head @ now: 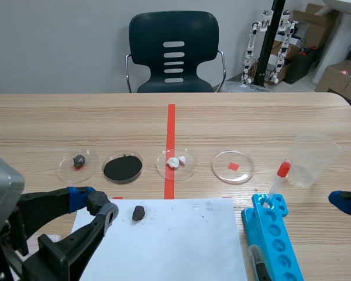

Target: Lower the mineral onto the iron filings and hold still

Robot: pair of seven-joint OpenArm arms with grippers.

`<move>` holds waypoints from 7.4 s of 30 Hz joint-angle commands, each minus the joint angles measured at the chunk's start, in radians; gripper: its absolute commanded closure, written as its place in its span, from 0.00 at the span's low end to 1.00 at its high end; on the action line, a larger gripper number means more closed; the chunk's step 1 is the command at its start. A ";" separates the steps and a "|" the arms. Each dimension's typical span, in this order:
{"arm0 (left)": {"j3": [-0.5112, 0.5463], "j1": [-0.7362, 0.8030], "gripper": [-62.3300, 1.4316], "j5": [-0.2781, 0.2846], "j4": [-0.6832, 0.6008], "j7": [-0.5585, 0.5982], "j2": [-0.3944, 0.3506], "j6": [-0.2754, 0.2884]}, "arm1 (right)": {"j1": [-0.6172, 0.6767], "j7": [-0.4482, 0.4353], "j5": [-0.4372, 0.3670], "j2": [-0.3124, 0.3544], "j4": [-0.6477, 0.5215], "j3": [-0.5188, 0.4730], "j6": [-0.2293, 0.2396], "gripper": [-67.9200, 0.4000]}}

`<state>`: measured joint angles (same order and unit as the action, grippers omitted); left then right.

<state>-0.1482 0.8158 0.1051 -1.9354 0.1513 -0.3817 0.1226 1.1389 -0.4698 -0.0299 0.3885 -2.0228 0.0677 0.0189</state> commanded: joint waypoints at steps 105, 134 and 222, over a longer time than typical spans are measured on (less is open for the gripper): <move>-0.055 -1.244 0.77 0.040 1.152 -0.751 0.395 -0.243 | -0.009 -0.014 -0.007 0.005 -0.023 -0.001 -0.003 0.00; 0.032 -0.293 0.77 0.114 -0.059 -0.172 0.084 0.107 | -0.009 -0.014 -0.007 0.005 -0.023 -0.001 -0.003 0.00; 0.032 -0.005 0.77 -0.154 -0.097 -0.043 0.046 0.239 | -0.009 -0.014 -0.007 0.005 -0.023 -0.001 -0.003 0.00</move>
<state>-0.1146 0.8139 -0.0597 -2.0205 0.0868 -0.3401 0.3676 1.1362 -0.4698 -0.0303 0.3885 -2.0228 0.0677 0.0185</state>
